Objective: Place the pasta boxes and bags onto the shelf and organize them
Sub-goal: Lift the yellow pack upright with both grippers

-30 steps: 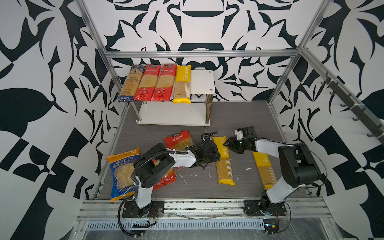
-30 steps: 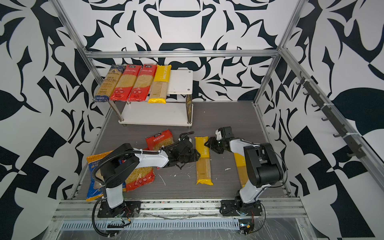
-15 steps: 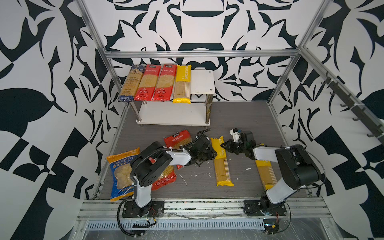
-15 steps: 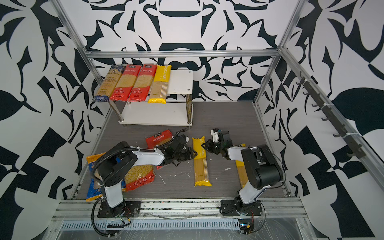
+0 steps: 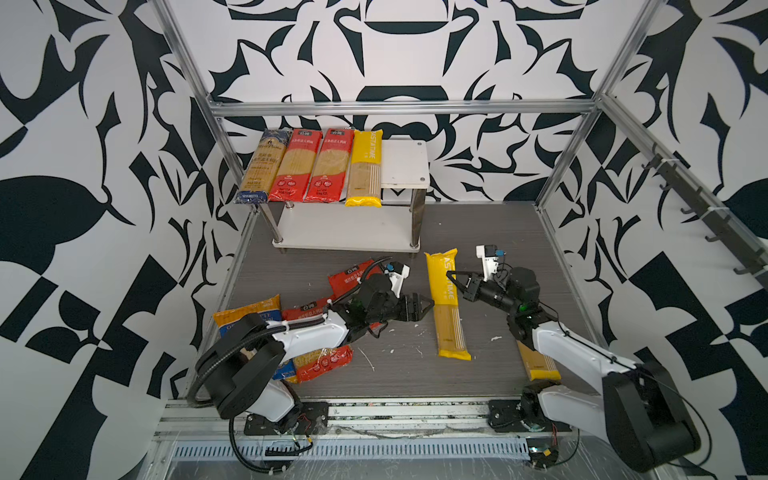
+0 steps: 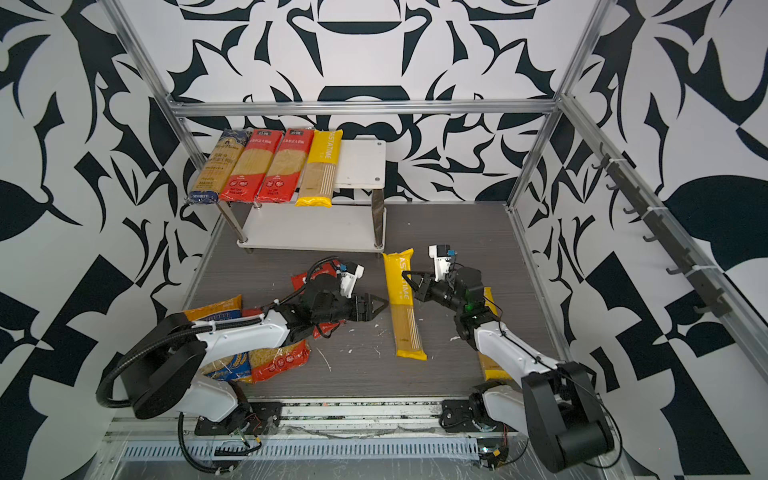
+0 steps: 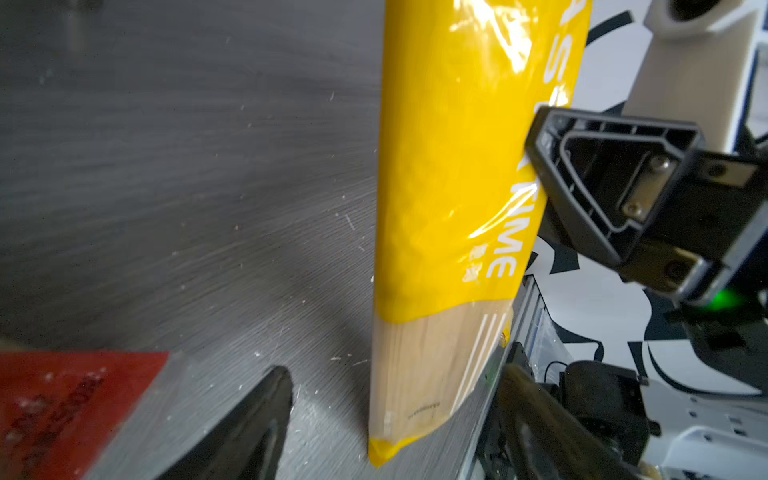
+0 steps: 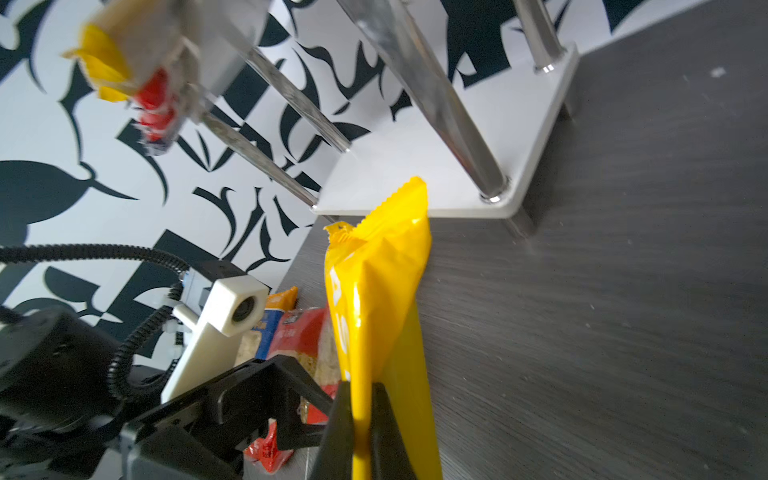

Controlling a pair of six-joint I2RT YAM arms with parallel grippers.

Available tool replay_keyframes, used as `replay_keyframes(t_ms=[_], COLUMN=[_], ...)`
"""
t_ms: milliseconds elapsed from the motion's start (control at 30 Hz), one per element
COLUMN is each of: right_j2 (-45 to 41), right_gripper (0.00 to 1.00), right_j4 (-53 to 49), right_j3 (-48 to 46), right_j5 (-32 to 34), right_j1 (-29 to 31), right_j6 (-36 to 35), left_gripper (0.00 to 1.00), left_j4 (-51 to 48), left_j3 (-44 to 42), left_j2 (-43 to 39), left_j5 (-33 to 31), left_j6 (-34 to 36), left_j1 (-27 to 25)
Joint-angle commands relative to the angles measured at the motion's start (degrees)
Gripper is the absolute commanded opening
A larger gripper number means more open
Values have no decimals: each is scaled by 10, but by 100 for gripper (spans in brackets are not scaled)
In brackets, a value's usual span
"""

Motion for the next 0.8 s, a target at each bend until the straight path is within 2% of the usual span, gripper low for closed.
replay_keyframes(t_ms=[0, 167, 300, 500, 567, 667, 767], right_j2=[-50, -70, -76, -67, -53, -33, -27], right_gripper=[0, 0, 0, 0, 0, 0, 0], right_j4=[87, 106, 93, 93, 124, 151, 127], right_j3=[54, 102, 160, 232, 240, 251, 257], right_j5=[-47, -55, -63, -79, -80, -83, -80], right_j1=[2, 15, 44, 68, 69, 69, 69], right_j6=[38, 93, 103, 132, 165, 207, 217], left_gripper=[89, 93, 93, 90, 86, 75, 52], left_j4=[90, 126, 144, 173, 171, 175, 161], left_j3=[-24, -3, 27, 59, 75, 93, 108], left_j2=[-38, -35, -23, -31, -34, -38, -48], left_j5=[27, 76, 101, 145, 163, 184, 192], left_j6=[48, 63, 71, 38, 32, 23, 17], left_j1=[7, 8, 11, 30, 29, 29, 32])
